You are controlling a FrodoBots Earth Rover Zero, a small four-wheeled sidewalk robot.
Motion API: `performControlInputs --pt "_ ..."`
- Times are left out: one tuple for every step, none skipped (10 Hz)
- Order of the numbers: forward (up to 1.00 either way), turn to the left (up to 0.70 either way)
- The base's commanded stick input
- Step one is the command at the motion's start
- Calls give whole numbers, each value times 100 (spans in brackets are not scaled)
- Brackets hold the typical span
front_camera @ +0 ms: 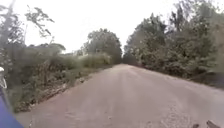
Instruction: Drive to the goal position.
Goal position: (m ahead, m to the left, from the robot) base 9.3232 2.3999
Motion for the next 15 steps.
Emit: performControlInputs --pt "70 0" --pt "70 0" --pt "70 0" --pt "70 0" --pt "70 0" --pt "70 0" --pt "70 0" --pt "70 0" --pt "70 0" --pt "70 0" --pt "70 0" --pt "70 0" --pt "70 0" --pt "70 0" --pt "70 0"
